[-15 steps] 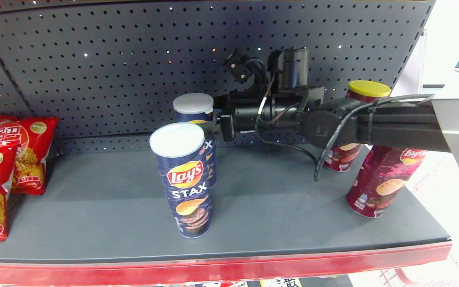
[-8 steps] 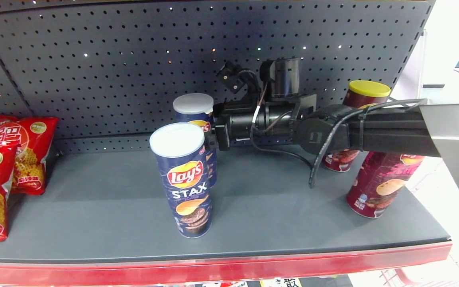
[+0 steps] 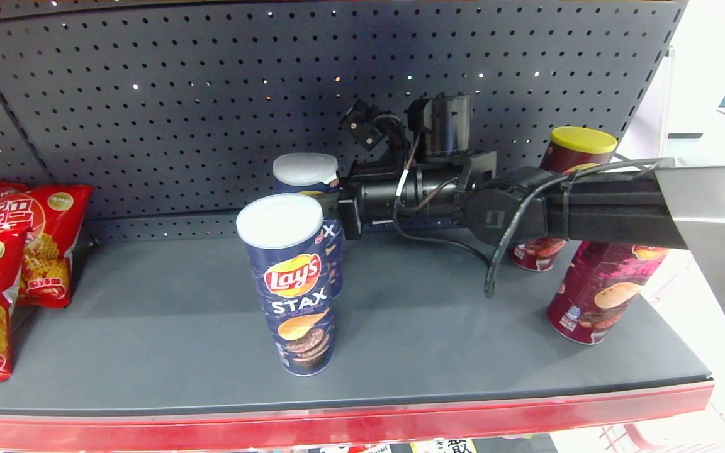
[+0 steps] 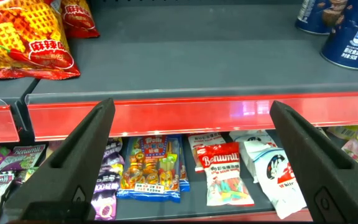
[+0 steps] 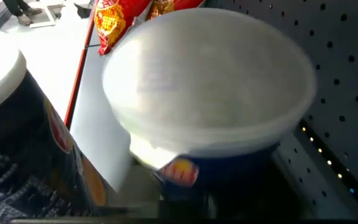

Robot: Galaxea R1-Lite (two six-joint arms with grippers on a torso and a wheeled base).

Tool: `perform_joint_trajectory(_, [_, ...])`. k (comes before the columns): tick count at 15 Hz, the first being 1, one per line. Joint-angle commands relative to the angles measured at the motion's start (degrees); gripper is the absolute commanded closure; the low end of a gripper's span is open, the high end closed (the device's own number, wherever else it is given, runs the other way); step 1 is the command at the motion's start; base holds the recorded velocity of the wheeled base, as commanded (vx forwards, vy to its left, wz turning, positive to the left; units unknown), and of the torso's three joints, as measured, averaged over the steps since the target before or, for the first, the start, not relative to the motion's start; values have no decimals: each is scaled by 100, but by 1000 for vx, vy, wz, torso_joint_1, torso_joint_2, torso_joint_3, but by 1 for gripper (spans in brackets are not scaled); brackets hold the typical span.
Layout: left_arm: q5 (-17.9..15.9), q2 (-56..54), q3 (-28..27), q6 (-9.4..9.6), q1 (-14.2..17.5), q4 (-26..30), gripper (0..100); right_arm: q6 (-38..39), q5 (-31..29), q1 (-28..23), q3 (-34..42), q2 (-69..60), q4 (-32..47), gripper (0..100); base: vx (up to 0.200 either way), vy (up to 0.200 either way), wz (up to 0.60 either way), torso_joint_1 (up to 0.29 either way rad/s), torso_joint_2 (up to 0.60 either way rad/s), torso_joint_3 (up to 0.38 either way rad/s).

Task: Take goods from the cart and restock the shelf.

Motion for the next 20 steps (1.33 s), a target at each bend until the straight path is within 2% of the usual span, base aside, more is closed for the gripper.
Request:
perform_joint_trajectory(1, [0, 8, 1, -1, -2, 2, 0, 1, -4, 1, -13, 10, -4, 100, 0, 0, 0, 0, 0, 0])
perform_joint_trajectory(3, [0, 8, 1, -10, -2, 2, 0, 27, -40, 9, -110, 19, -4, 100, 0, 0, 0, 0, 0, 0])
perform_joint_trajectory(8, [0, 8, 1, -1, -2, 2, 0, 335, -637, 62, -470, 54, -4, 100, 0, 0, 0, 0, 0, 0])
perform_joint_trajectory(20, [0, 8, 1, -1, -2, 2, 0, 115, -374, 106, -40, 36, -4, 100, 0, 0, 0, 0, 0, 0])
